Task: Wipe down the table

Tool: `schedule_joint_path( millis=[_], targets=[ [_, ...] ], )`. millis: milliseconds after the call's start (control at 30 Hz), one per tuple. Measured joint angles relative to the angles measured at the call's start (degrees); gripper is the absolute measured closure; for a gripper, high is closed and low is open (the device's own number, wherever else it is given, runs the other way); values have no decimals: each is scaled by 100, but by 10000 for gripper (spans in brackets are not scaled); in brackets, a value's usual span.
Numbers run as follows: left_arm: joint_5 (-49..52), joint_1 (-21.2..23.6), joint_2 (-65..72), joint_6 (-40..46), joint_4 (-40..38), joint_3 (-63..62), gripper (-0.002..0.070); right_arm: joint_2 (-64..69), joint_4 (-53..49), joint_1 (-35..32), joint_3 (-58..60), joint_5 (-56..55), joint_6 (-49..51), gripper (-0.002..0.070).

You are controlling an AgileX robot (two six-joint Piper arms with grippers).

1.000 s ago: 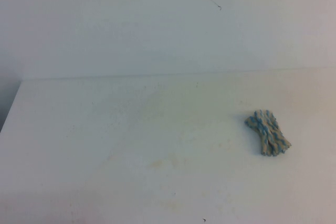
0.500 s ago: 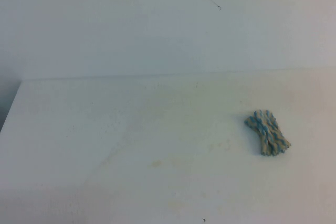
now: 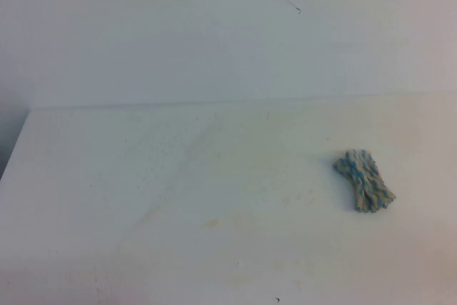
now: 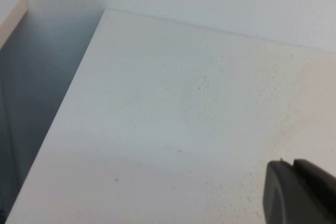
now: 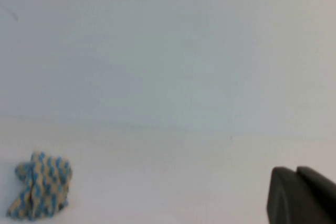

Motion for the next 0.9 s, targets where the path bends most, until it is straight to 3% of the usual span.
schedule_joint_path(
  millis=[267,500,900],
  targets=[
    [0,0,0,0,-21,0,674,0,-72,0,258,695,1,678],
    [0,0,0,0,-21,0,674,0,-458,0,258,1126,1059,678],
    [0,0,0,0,-21,0,674,0,-844,0,258,1127,1405,678]
  ],
)
